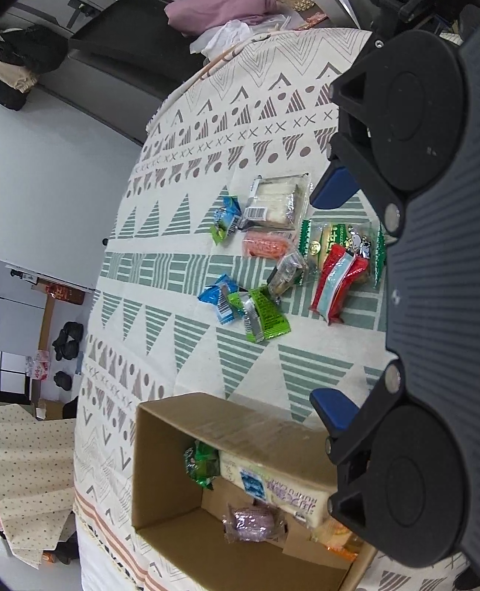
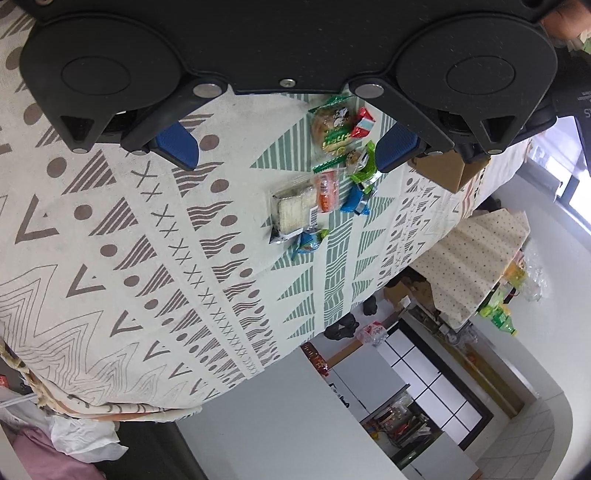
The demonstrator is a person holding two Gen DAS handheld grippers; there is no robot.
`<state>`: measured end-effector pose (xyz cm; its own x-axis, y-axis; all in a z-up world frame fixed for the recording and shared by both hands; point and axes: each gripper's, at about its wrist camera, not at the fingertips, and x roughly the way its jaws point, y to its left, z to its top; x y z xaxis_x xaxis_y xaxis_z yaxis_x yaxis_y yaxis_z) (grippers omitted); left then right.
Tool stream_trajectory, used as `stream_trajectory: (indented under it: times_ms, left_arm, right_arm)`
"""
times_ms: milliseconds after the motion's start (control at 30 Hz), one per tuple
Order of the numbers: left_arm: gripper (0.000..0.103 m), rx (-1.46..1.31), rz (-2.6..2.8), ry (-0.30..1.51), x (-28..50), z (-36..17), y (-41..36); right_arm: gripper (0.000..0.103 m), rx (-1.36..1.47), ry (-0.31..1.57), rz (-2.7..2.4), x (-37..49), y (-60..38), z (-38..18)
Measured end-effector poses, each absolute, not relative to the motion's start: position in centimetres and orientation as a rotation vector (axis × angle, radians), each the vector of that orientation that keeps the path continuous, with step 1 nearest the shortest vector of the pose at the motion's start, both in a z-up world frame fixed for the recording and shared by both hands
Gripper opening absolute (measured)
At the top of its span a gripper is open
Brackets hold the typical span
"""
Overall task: Organize snacks
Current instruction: 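Withdraw both open tools from the box back over the remaining snacks, then close left tool on red-silver pack while right tool grasps wrapped bun pack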
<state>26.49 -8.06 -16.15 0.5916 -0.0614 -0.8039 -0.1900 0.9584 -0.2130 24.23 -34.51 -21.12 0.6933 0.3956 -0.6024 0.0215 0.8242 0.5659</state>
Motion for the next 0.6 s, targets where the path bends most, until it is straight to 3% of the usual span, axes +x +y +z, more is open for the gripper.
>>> stream_trajectory:
  times_ms: [133, 300, 600]
  left_arm:
    - [0.100, -0.255, 0.081, 0.949, 26.7, -17.1, -8.7]
    - [0.096, -0.257, 0.069, 0.985, 27.5, -18.6, -9.3]
    - [0.068, -0.306, 0.095, 1.002, 28.7, -20.2, -9.0]
  right_arm:
    - [0.101, 0.605, 0.810, 0.226, 24.7, -34.8, -22.0]
    - [0.090, 0.610, 0.849, 0.265, 25.6, -34.2, -23.2]
    - [0.075, 0.628, 0.895, 0.295, 27.7, -33.8, -25.3]
